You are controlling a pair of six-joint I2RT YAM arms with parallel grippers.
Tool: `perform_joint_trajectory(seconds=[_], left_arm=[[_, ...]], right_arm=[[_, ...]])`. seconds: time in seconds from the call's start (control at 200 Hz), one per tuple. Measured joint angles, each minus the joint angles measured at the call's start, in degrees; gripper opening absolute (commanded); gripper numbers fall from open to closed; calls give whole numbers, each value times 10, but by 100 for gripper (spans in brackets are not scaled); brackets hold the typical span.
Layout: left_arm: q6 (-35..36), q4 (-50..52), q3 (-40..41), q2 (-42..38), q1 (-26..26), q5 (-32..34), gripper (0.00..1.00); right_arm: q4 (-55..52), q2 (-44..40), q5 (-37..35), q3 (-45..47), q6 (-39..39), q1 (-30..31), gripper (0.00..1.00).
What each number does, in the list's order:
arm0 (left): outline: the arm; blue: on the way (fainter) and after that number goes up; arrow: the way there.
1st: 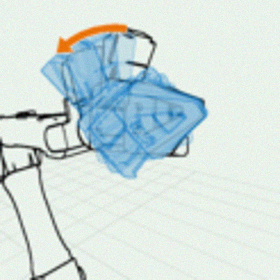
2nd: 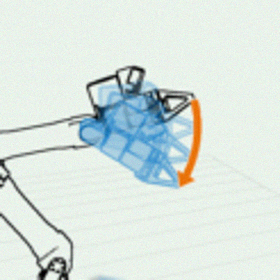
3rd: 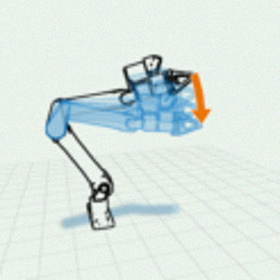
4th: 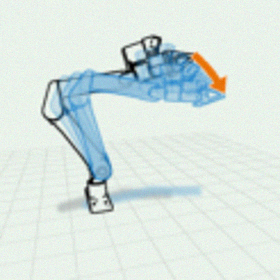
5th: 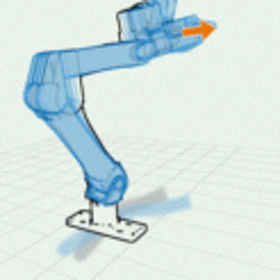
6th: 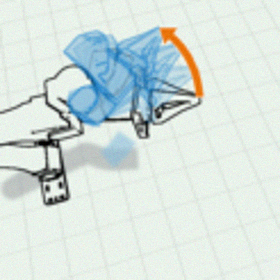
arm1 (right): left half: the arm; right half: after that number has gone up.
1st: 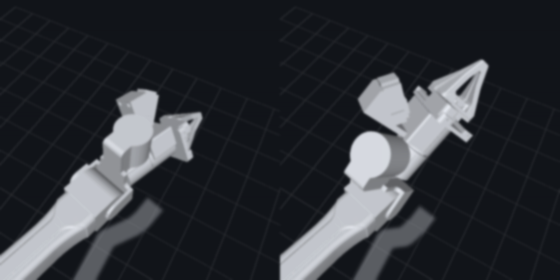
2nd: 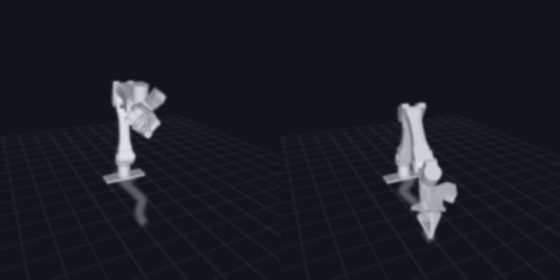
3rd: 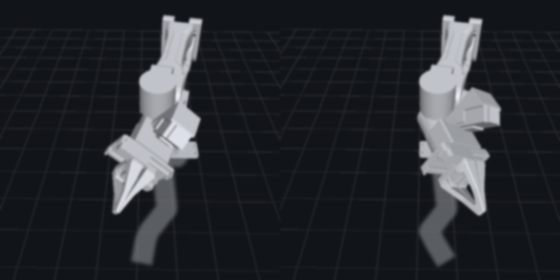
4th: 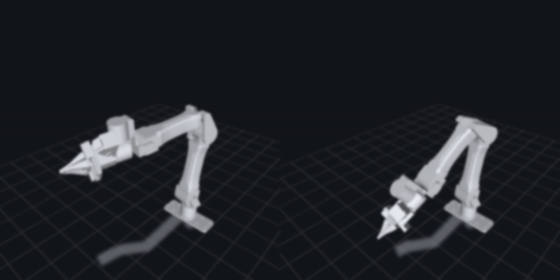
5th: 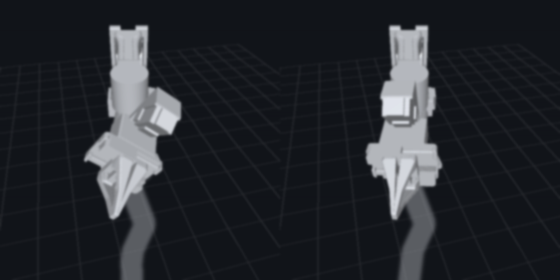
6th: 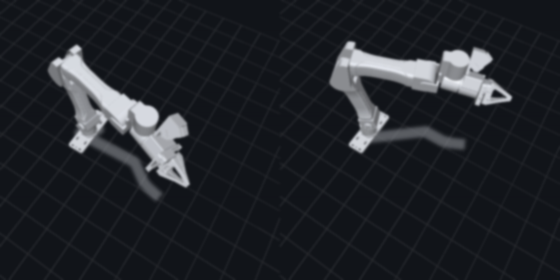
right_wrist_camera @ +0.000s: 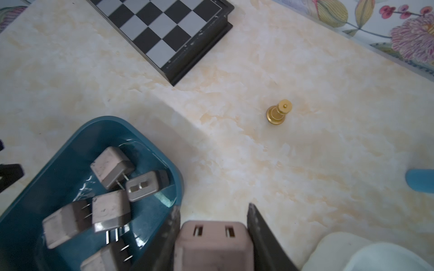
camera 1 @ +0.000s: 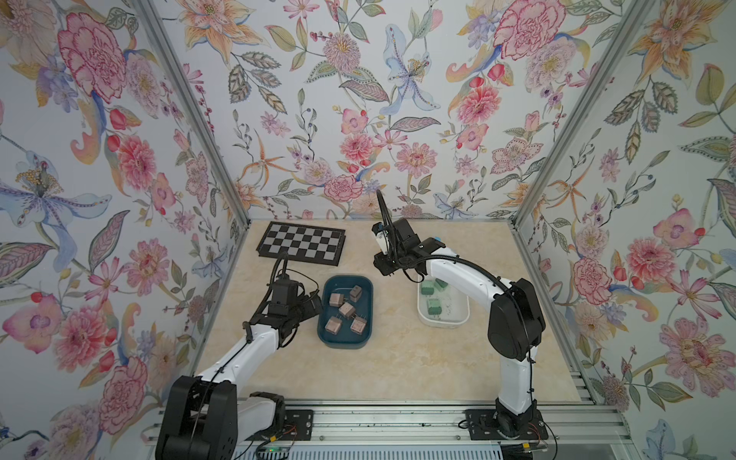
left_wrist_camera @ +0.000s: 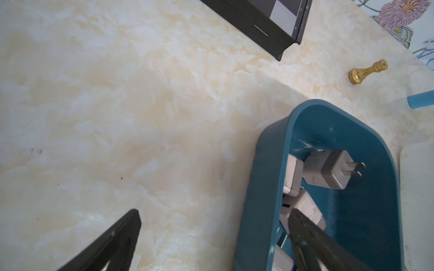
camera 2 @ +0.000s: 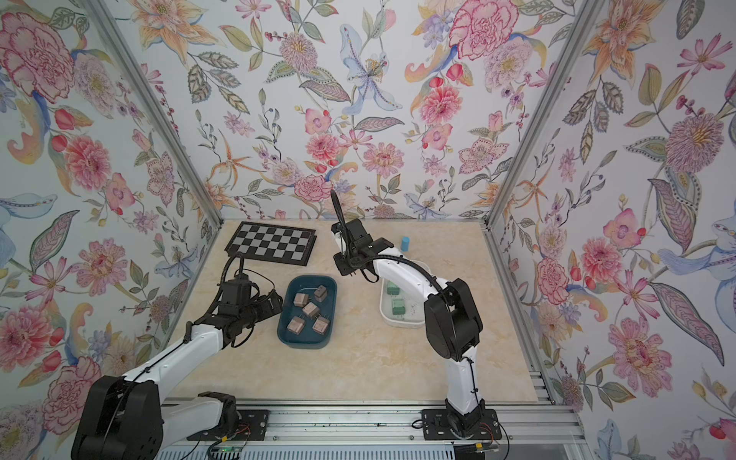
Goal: Place the plugs by color into the storage box
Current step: Pick up the plug from the center of the board, then place the plug in the storage box.
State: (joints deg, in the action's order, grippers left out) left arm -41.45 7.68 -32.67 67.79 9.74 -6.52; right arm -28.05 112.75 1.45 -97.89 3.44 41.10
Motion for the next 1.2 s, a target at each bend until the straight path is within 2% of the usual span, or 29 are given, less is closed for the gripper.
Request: perform_joint_trajectory(seconds=[0.28, 0.751, 0.931, 1.056, 1.201], left_arm=[[-2, 2, 10, -41, 0, -6, 100], [-5, 18, 11, -54, 0, -6, 99], [-5, 17, 11, -55, 0, -6, 99], [-5, 17, 12, -57, 0, -5, 99], [-2, 18, 12, -59, 0, -1, 99]], right_arm=[[0, 15, -10, 24, 29, 106, 34], [-3, 99, -58, 25, 48, 129, 35], [-2, 104, -61, 25, 51, 129, 47], [2, 104, -63, 25, 53, 131, 67], [4, 102, -64, 25, 59, 133, 73]])
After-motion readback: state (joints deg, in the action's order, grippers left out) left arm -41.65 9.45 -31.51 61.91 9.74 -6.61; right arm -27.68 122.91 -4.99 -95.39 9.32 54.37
